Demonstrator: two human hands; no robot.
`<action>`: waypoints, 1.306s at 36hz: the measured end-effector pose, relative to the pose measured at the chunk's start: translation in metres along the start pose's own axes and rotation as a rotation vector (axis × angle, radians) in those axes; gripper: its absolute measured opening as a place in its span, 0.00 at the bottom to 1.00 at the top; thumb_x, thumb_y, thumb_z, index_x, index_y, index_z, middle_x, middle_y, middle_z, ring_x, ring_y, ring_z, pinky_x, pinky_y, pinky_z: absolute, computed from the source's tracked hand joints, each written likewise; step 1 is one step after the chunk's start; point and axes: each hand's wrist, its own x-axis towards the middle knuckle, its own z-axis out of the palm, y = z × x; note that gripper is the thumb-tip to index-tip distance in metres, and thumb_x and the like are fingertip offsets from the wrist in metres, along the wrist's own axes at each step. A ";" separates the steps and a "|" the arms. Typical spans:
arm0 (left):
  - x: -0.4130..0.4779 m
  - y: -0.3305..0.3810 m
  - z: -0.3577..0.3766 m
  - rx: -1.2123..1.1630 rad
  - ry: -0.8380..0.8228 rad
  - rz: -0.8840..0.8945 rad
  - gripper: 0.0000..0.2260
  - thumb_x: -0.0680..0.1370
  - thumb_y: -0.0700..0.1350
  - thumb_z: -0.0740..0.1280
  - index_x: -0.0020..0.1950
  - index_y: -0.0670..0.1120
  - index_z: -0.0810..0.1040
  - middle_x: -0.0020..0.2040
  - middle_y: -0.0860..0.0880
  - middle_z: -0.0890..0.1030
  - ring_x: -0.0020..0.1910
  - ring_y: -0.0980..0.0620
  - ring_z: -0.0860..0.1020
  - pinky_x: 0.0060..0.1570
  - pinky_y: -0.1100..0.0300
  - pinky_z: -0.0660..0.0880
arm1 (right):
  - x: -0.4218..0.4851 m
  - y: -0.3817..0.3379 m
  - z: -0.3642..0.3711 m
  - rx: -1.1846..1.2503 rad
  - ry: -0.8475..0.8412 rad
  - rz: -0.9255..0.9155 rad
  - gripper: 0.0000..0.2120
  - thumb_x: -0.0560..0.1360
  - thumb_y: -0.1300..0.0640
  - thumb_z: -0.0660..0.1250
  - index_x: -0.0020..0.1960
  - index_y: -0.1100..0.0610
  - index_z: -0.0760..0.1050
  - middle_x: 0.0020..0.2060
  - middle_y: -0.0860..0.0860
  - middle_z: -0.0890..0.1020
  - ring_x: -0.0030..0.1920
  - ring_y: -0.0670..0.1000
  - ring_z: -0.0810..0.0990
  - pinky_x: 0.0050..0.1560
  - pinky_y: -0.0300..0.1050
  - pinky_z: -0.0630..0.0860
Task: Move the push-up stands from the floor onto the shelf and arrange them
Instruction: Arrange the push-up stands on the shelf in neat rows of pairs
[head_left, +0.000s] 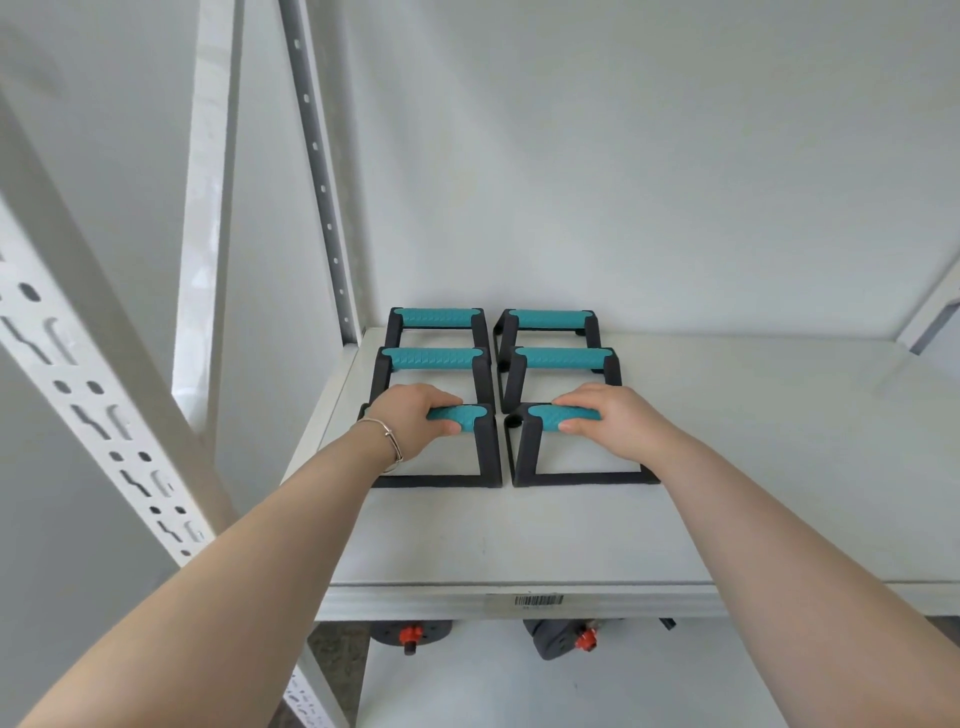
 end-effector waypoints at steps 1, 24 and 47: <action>0.000 0.001 0.001 -0.001 0.003 -0.004 0.18 0.78 0.54 0.65 0.68 0.56 0.73 0.61 0.52 0.79 0.58 0.51 0.74 0.57 0.58 0.71 | 0.000 0.000 0.000 0.000 0.001 -0.001 0.16 0.74 0.48 0.70 0.62 0.47 0.78 0.53 0.45 0.79 0.56 0.50 0.77 0.62 0.52 0.72; 0.001 0.002 0.002 0.049 -0.005 0.005 0.18 0.78 0.54 0.64 0.69 0.56 0.72 0.62 0.52 0.79 0.58 0.51 0.75 0.60 0.56 0.73 | -0.005 -0.006 0.002 -0.066 0.044 -0.017 0.17 0.75 0.47 0.68 0.64 0.48 0.77 0.56 0.46 0.79 0.59 0.49 0.75 0.62 0.51 0.72; 0.059 0.012 -0.016 0.176 0.177 0.034 0.22 0.78 0.58 0.62 0.71 0.54 0.68 0.70 0.52 0.70 0.69 0.47 0.67 0.68 0.48 0.66 | 0.062 -0.014 -0.027 -0.154 0.118 -0.073 0.19 0.76 0.50 0.67 0.66 0.52 0.75 0.65 0.51 0.76 0.68 0.52 0.70 0.67 0.45 0.65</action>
